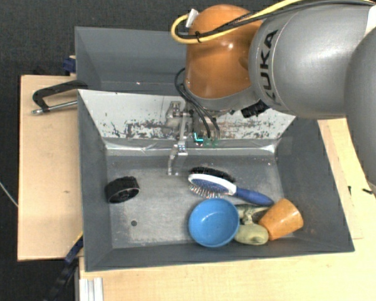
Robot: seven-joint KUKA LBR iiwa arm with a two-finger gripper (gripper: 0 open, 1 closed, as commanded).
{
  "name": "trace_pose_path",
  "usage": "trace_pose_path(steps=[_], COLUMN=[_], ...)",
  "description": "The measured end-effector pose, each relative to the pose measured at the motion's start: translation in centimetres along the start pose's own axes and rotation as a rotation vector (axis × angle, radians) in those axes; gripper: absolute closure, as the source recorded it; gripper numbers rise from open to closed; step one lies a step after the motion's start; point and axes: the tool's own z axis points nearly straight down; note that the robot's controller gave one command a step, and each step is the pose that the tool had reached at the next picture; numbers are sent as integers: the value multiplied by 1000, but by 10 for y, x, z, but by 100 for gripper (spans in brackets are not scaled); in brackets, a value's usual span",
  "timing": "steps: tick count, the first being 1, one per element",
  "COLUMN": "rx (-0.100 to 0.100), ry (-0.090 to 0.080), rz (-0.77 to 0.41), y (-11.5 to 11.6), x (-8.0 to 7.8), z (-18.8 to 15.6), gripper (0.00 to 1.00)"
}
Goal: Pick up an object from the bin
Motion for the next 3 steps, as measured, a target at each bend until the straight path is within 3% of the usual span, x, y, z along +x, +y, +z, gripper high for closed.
trace_pose_path(steps=[1,2,3], rx=[-1,-2,0], ry=[-9,-15,-22], rz=[-141,-144,-140], y=[-92,-88,-96], x=[23,22,21], z=[128,124,-8], gripper=[0,100,100])
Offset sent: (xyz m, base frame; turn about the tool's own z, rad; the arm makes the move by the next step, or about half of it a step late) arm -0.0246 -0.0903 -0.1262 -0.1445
